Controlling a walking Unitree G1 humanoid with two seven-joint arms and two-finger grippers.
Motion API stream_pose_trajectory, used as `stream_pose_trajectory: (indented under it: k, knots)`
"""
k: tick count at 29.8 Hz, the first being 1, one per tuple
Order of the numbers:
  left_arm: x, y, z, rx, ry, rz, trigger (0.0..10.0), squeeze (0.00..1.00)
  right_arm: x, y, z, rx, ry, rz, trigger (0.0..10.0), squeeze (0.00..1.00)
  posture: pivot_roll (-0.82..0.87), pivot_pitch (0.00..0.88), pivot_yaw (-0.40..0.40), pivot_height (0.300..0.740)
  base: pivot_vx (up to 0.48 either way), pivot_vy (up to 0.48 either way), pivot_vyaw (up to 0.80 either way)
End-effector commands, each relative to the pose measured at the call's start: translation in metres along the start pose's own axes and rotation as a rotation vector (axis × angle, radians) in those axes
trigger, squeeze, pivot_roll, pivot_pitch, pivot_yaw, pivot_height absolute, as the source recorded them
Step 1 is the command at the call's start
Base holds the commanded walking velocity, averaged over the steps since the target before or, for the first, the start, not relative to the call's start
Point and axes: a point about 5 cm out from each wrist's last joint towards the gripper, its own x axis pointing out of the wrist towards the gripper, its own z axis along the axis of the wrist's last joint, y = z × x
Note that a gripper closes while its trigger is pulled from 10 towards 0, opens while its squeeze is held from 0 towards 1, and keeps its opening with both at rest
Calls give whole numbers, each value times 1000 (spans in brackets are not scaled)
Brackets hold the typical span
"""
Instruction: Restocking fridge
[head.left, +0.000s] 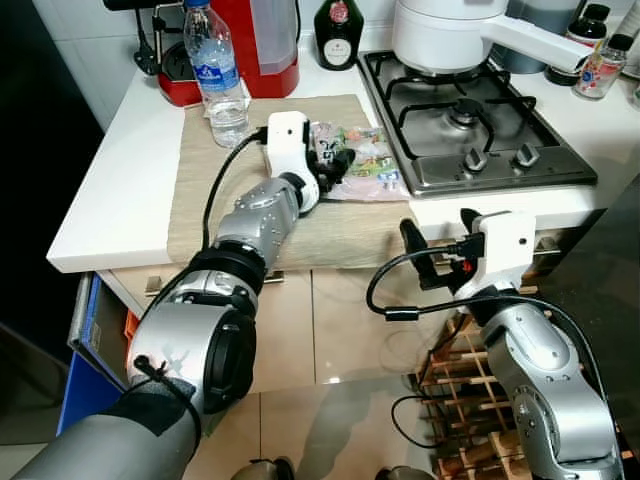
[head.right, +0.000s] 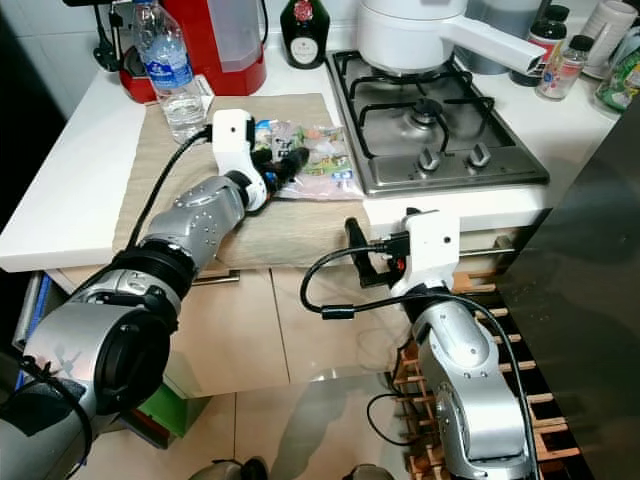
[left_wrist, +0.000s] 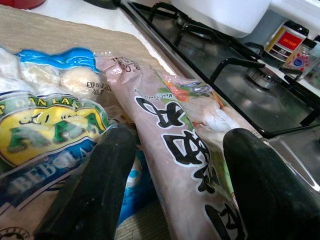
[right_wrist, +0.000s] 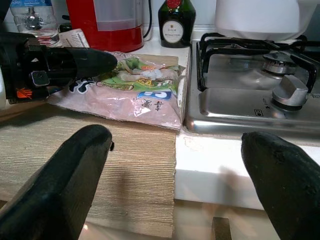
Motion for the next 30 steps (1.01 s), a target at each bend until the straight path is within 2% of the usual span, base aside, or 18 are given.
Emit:
stream_pose_trajectory:
  k: [1, 5, 9, 19, 21, 22, 24, 25, 26, 27, 30]
  knots:
    - [-11, 5, -65, -78, 246, 23, 0, 0, 1, 1, 4, -1, -5, 11, 10000, 878, -293, 76, 66, 740, 0, 0, 0]
    - [-11, 3, -65, -68, 250, -1, 0, 0, 1, 1, 3, 0, -2, 10, 10000, 878, -294, 76, 67, 740, 0, 0, 0]
    - [-10, -1, -64, -93, 247, -51, 0, 0, 0, 2, 3, 3, 1, 9, 10000, 878, -295, 82, 67, 740, 0, 0, 0]
    - [-9, 0, -56, -110, 207, -66, 0, 0, 0, 2, 1, 9, 6, 6, 10000, 878, -292, 84, 66, 740, 0, 0, 0]
    - [-6, 0, -40, -152, 139, -77, 0, 0, 1, 1, 1, 8, 6, 4, 10000, 878, -292, 81, 62, 740, 0, 0, 0]
    - [-6, 0, -40, -152, 139, -77, 0, 0, 1, 1, 1, 8, 6, 4, 10000, 878, -292, 81, 62, 740, 0, 0, 0]
    - [-2, -1, -16, -189, 45, -103, 0, 0, 2, -3, 1, 11, 5, -11, 10000, 878, -292, 81, 59, 740, 0, 0, 0]
    - [-2, -1, -16, -189, 45, -103, 0, 0, 2, -3, 1, 11, 5, -11, 10000, 878, -292, 81, 59, 740, 0, 0, 0]
    - [-1, -3, 0, -196, -19, -127, 0, 0, 2, -6, 1, 24, 6, -29, 10000, 878, -291, 82, 59, 740, 0, 0, 0]
    - [-1, -3, 0, -196, -19, -127, 0, 0, 2, -6, 1, 24, 6, -29, 10000, 878, -291, 82, 59, 740, 0, 0, 0]
    - [0, -7, 24, -199, -113, -186, 0, 0, 2, -8, 1, 67, 3, -48, 10000, 878, -288, 81, 57, 740, 0, 0, 0]
